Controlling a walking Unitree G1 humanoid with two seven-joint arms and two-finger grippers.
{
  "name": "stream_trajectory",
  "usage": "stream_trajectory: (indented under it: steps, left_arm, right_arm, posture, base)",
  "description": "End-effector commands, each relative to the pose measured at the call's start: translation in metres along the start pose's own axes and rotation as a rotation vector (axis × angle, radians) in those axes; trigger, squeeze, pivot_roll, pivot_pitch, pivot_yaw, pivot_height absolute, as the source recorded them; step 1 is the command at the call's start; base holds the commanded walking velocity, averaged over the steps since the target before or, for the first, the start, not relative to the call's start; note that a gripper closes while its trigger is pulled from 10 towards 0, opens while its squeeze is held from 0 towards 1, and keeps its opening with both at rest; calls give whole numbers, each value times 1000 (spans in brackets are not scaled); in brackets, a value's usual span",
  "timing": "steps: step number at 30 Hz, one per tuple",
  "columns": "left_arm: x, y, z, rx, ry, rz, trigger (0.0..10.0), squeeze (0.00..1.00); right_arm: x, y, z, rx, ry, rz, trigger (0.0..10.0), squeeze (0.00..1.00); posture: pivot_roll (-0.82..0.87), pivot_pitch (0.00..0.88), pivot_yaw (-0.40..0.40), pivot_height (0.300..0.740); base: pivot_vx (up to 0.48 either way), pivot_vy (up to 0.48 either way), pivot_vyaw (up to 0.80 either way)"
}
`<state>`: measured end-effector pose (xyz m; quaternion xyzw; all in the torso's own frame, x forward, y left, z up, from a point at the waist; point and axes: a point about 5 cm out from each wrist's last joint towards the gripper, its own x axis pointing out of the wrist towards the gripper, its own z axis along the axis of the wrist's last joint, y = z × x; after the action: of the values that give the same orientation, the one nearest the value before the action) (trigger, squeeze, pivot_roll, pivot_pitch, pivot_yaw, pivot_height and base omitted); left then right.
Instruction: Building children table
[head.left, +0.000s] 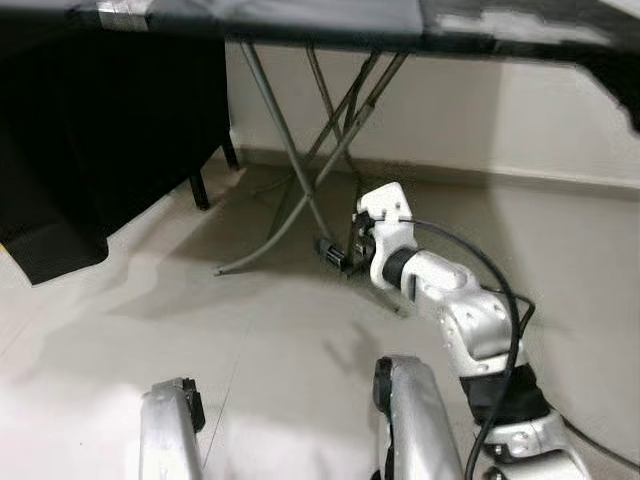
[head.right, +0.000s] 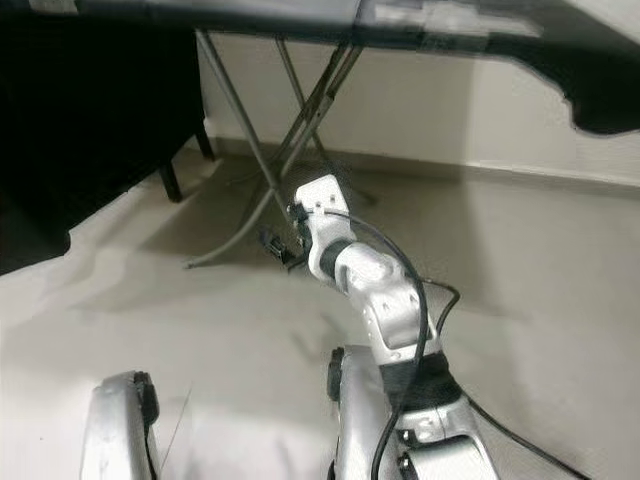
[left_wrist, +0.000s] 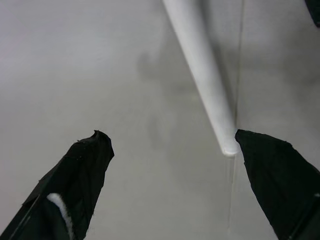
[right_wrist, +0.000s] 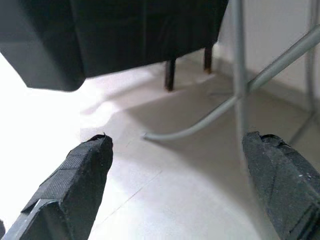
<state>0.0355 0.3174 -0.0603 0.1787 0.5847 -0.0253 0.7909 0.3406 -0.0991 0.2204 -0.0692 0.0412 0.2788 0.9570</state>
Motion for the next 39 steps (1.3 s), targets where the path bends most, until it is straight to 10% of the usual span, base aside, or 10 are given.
stream_trajectory:
  steps: [1, 11, 25, 39]
  left_arm:
    - [-1, -2, -6, 6, 20, -16, 10000, 0]
    - [0, 3, -5, 45, 23, 0, 10000, 0]
    - [14, -13, 8, -308, 74, -27, 10000, 0]
    - [23, -16, 16, -342, 79, 22, 10000, 0]
  right_arm:
    - [-2, 1, 0, 13, 6, 16, 10000, 0]
    - [-3, 13, 9, 26, -3, 93, 10000, 0]
    - [-5, 25, 10, 93, 23, 151, 10000, 0]
    - [-9, 28, 16, 90, 28, 160, 10000, 0]
  posture:
    - [-51, 242, -53, 340]
    - [-86, 298, -67, 300]
    - [-123, 331, -89, 300]
    - [-182, 370, -111, 300]
  base:
    - [0, 0, 0]
    - [0, 0, 0]
    - [0, 0, 0]
    - [0, 0, 0]
